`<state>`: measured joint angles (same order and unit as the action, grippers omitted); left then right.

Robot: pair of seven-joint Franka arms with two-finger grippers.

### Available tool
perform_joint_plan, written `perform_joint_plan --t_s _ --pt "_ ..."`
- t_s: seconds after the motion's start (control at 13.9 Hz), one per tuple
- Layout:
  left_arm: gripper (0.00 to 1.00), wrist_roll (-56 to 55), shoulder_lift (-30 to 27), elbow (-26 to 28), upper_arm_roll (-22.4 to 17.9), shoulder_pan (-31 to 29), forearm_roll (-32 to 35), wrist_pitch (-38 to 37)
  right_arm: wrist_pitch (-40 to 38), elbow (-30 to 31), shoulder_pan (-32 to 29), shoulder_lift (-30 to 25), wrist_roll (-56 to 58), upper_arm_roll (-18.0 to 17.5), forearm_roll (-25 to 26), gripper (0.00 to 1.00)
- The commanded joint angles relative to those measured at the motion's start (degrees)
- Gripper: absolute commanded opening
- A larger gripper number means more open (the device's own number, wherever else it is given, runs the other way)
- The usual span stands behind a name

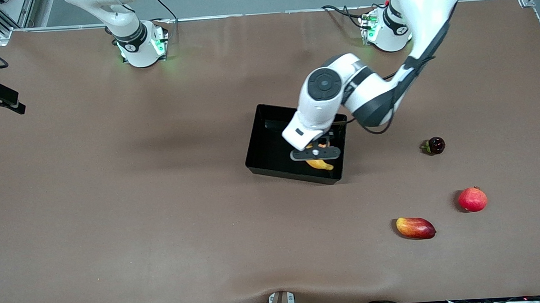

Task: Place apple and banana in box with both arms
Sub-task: 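Lift the banana and carry it over the box with the left gripper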

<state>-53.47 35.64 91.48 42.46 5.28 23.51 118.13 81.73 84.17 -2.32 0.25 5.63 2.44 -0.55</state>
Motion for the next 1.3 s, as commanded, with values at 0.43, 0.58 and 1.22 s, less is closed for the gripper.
perform_joint_plan --t_s 0.43,0.58,1.22 --pt "0.0 -0.8 9.0 -8.9 -11.9 17.2 0.3 -0.5 -0.2 0.1 -0.4 -0.8 -0.1 0.0 -0.9 1.0" --pt "0.0 -0.5 10.1 -9.0 -12.2 17.6 0.4 0.5 -0.2 0.1 -0.4 -0.8 -0.1 0.0 -0.9 1.0" --pt "0.0 -1.8 14.5 -9.0 -17.7 23.0 0.6 8.4 -0.2 0.1 -0.6 -0.8 -0.1 0.0 -0.9 1.0"
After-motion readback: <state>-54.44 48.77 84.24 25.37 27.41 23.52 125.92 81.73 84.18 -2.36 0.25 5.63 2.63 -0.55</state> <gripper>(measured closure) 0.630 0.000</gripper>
